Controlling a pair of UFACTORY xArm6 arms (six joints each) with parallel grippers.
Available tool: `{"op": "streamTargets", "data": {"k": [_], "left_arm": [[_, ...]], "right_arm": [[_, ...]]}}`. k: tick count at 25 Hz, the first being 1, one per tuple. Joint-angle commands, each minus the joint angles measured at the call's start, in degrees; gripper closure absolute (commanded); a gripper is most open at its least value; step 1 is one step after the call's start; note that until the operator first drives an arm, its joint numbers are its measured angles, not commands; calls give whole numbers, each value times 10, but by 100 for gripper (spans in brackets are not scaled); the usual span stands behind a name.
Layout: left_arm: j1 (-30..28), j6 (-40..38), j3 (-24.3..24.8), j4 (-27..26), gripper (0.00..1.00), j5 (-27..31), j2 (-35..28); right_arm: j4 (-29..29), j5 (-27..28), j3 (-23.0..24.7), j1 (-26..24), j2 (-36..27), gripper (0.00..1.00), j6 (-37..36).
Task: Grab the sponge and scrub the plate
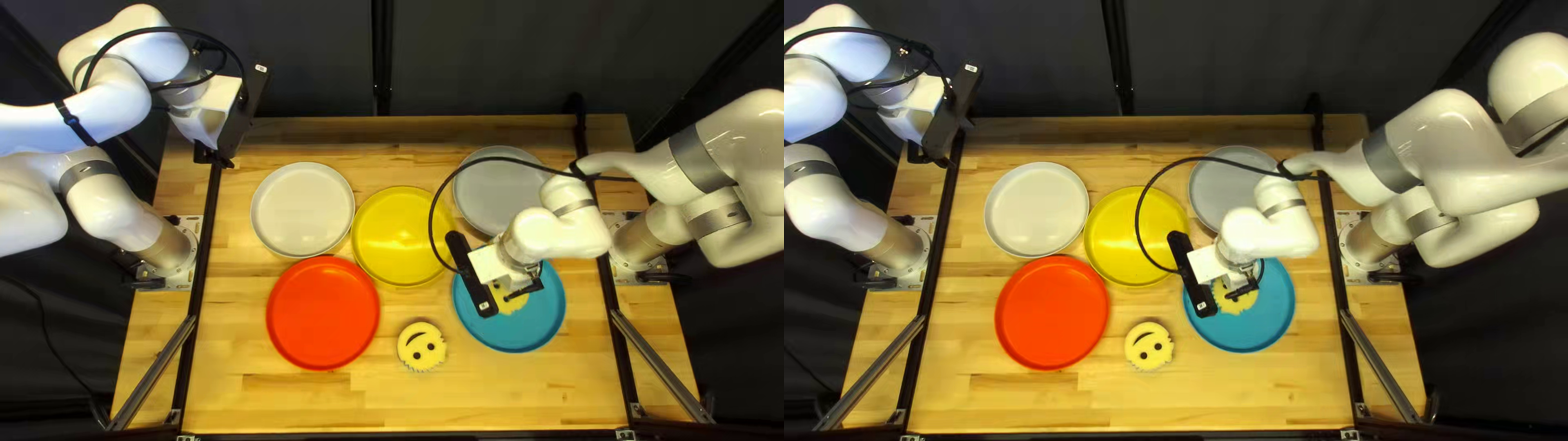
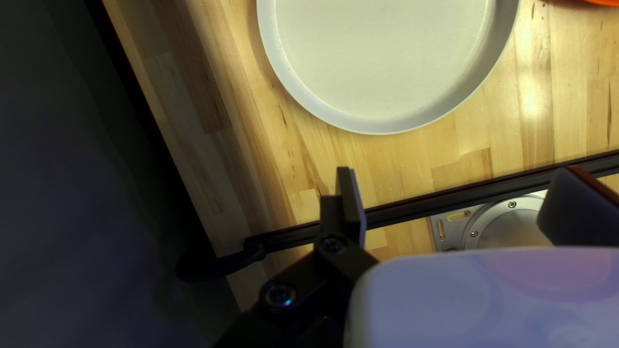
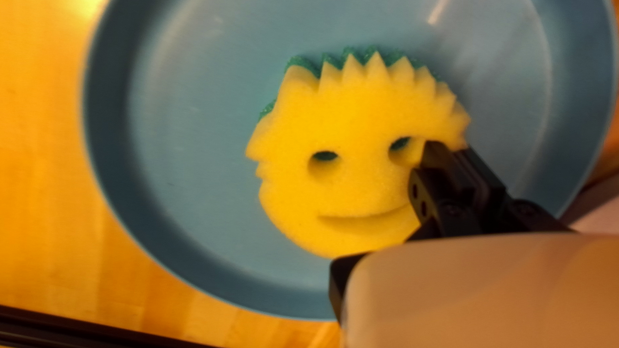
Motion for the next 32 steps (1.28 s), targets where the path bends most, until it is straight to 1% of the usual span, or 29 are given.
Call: {"op": "streamTargets", "data": {"k": [1, 4, 7, 9, 10, 12, 17, 19, 21, 25, 28, 32], "left_arm": [[0, 0, 0, 0, 0, 0, 0], [0, 0, 0, 0, 0, 0, 0], [0, 0, 0, 0, 0, 0, 0], [0, 0, 0, 0, 0, 0, 0], [0, 0, 0, 0, 0, 0, 0], [0, 0, 0, 0, 0, 0, 0], [0, 0, 0, 0, 0, 0, 0], [0, 0, 0, 0, 0, 0, 0], [0, 0, 0, 0, 0, 0, 0], [0, 0, 0, 0, 0, 0, 0], [0, 0, 0, 0, 0, 0, 0], [0, 0, 0, 0, 0, 0, 0]], "right_arm": [[-18, 17, 15, 5, -32, 100, 17], [-18, 6, 28, 29, -38, 100, 37], [-12, -3, 38, 67, -43, 100, 63], [-9, -4, 39, 88, -46, 100, 77], [-5, 0, 35, 111, -46, 100, 91], [-3, 7, 29, 136, -44, 100, 105], [1, 7, 35, 159, -50, 100, 109], [-1, 4, 40, 156, -52, 100, 105], [-6, -4, 50, 137, -54, 100, 87], [-26, -14, 79, 75, -75, 100, 39], [-38, -5, 86, 40, -93, 100, 11], [-47, 18, 83, 33, -113, 100, 7]]}}
